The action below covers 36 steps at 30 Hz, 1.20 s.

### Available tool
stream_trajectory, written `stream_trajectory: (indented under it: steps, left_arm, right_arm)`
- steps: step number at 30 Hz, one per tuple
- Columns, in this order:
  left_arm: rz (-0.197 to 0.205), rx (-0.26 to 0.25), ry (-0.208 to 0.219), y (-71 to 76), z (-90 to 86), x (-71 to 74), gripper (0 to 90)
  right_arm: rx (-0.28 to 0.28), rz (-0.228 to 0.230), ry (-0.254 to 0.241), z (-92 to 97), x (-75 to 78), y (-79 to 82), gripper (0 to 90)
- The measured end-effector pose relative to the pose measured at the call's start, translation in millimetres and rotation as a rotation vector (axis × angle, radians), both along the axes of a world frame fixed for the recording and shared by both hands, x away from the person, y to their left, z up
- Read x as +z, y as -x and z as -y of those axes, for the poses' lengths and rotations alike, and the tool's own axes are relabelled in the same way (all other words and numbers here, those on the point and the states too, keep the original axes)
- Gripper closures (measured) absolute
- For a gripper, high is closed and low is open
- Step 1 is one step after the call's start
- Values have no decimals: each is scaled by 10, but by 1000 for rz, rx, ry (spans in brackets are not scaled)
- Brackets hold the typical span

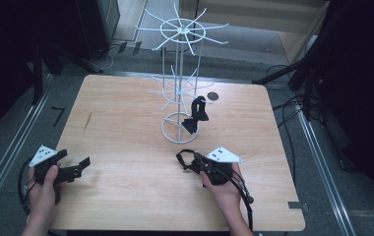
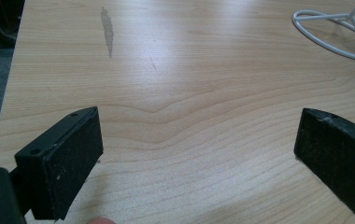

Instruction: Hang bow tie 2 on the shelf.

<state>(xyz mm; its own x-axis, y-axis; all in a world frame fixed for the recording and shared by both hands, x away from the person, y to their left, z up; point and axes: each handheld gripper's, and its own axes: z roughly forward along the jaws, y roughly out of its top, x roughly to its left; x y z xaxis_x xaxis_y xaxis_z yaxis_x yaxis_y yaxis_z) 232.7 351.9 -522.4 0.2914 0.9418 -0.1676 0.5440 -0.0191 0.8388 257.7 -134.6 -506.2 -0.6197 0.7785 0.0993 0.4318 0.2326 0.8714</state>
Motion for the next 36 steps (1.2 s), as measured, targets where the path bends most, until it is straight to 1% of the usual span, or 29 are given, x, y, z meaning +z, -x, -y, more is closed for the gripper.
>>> stream_trajectory:
  steps: [4,11,15,36]
  left_arm:
    - [-1,0,0,0,0,1,16]
    - [-1,-1,0,-1,3,0,16]
    - [-2,-1,-1,-1,4,0,16]
    - [-2,-1,-3,-1,6,0,16]
  right_arm:
    - [11,22,-2,-22,54,28,900]
    - [8,39,-25,-8,140,53,900]
    - [6,55,-38,4,198,62,900]
    - [3,115,-73,42,423,122,900]
